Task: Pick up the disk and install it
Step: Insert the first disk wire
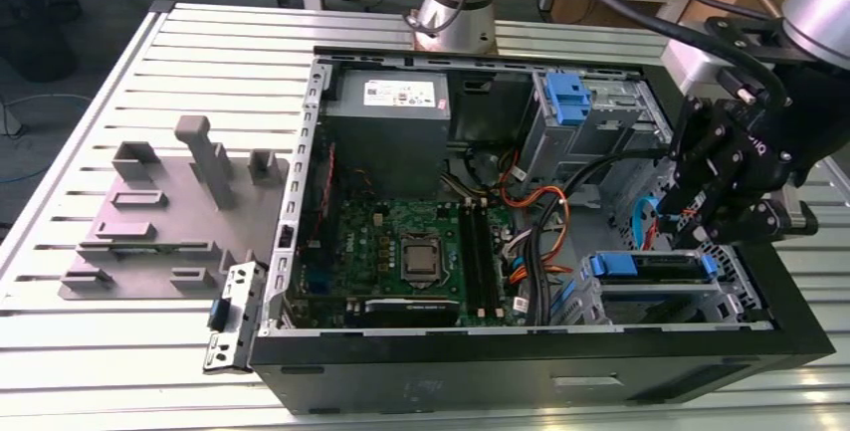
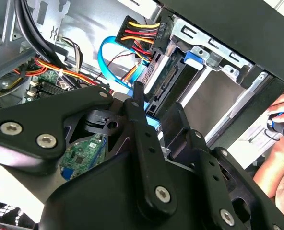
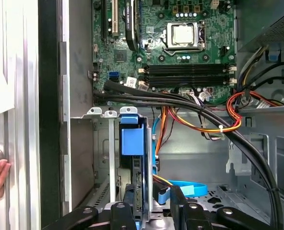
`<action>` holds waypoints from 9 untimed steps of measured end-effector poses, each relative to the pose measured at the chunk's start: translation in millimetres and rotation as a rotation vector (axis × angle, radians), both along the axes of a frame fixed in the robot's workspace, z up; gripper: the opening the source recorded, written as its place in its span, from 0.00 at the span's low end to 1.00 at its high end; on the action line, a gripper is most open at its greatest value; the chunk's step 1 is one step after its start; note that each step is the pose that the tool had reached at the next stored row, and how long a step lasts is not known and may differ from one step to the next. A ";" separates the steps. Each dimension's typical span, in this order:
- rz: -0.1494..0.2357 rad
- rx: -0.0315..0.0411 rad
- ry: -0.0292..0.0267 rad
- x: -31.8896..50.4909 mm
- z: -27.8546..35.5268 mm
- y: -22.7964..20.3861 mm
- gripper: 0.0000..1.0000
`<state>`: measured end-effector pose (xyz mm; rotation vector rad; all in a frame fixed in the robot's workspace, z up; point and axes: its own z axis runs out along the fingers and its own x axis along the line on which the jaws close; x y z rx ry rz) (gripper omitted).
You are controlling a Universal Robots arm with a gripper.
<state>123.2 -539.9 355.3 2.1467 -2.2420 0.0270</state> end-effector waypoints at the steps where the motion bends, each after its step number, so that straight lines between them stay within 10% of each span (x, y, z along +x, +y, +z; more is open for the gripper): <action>1: 0.000 -0.0006 0.0000 -0.2 -0.1 0.0 0.42; 9: 0.000 -0.0007 0.0000 -0.4 -0.2 0.0 0.42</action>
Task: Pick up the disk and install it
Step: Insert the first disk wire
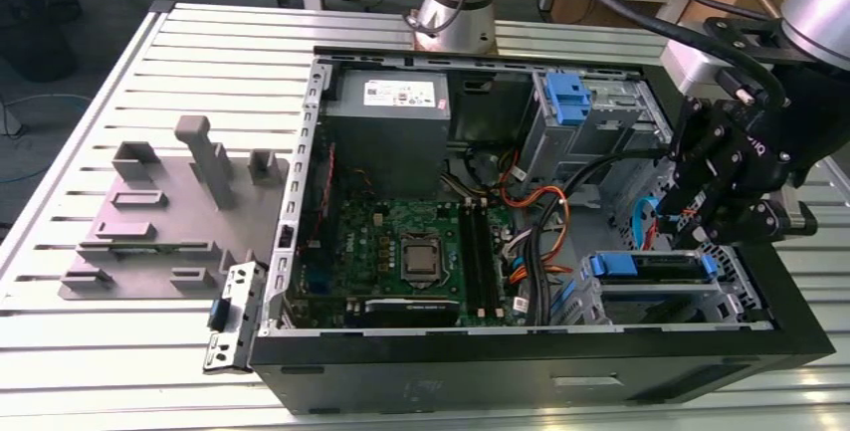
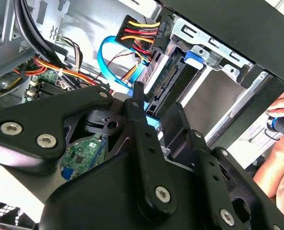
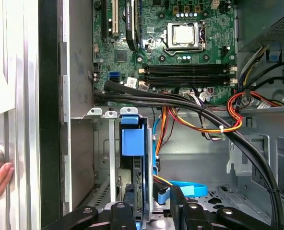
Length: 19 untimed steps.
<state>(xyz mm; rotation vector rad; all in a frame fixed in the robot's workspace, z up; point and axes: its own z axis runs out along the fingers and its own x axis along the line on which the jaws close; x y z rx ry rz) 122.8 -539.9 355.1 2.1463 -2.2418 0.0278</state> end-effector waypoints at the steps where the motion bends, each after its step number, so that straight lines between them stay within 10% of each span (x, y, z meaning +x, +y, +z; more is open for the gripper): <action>1: 0.000 0.0000 0.0000 0.0 0.0 0.0 0.42; 8: 0.000 0.0000 0.0000 -0.1 -0.1 0.0 0.17; 19: 0.000 0.0000 0.0000 -0.3 -0.2 -1.3 0.16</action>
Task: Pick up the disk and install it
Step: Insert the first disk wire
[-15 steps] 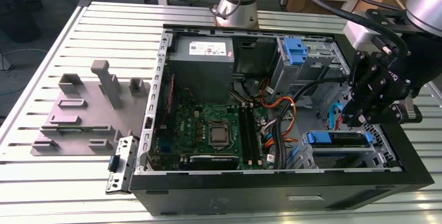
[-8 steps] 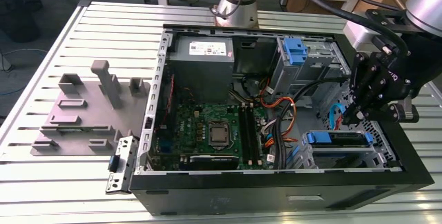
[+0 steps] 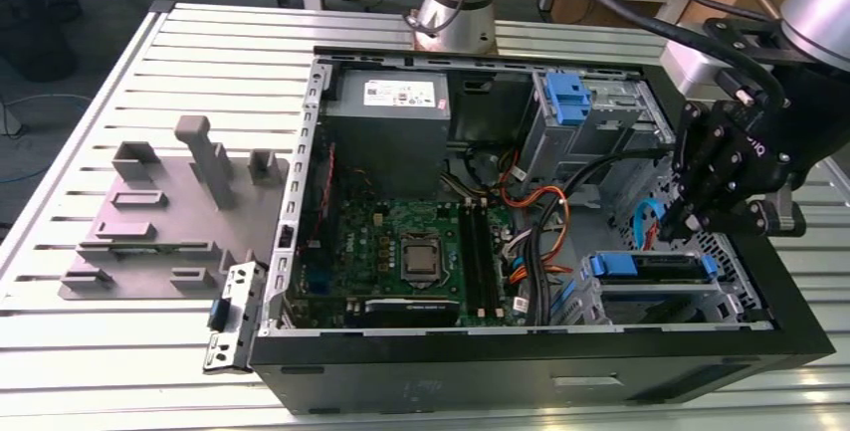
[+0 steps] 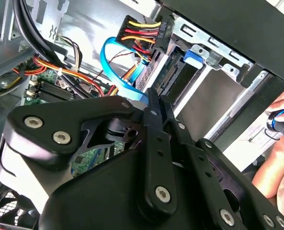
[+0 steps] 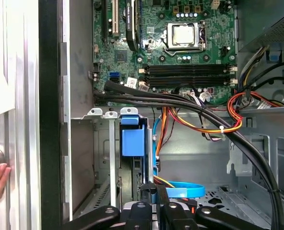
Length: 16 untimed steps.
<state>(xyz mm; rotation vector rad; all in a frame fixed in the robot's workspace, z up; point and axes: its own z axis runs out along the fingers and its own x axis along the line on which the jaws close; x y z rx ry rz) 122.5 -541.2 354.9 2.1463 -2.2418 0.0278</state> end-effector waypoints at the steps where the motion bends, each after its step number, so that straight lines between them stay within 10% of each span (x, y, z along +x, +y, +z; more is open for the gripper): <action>1: 0.000 0.0000 0.0000 0.0 -0.1 -1.3 0.16; 11: 0.014 0.0045 0.0000 0.0 -5.1 -11.3 0.16; 16: 0.023 0.0226 -0.0008 -0.6 -7.7 -13.1 0.16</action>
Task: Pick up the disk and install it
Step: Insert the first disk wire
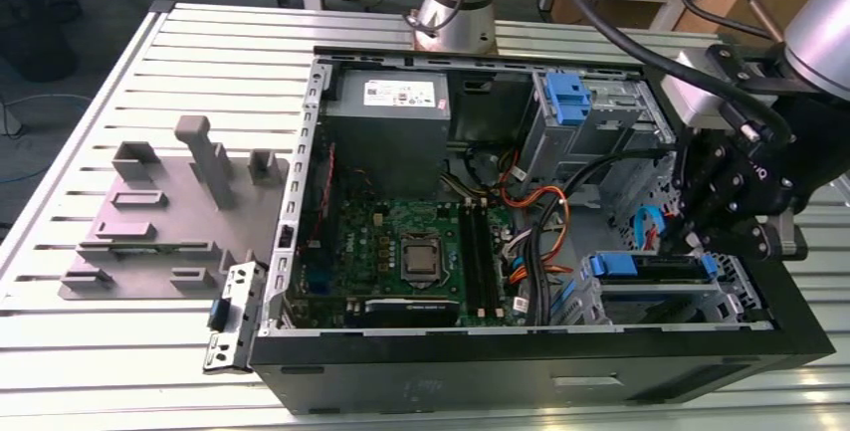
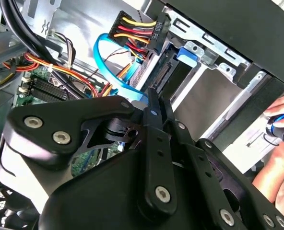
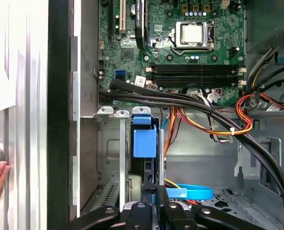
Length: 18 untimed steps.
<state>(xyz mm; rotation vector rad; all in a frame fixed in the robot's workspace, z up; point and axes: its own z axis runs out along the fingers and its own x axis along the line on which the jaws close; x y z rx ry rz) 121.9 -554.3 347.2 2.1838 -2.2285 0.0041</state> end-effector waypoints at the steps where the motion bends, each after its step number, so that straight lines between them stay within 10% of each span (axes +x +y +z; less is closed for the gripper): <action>1: 0.001 0.0032 -0.0003 -0.1 -0.4 0.0 0.16; 18: 0.013 0.0091 -0.0005 -0.3 -6.0 -2.6 0.16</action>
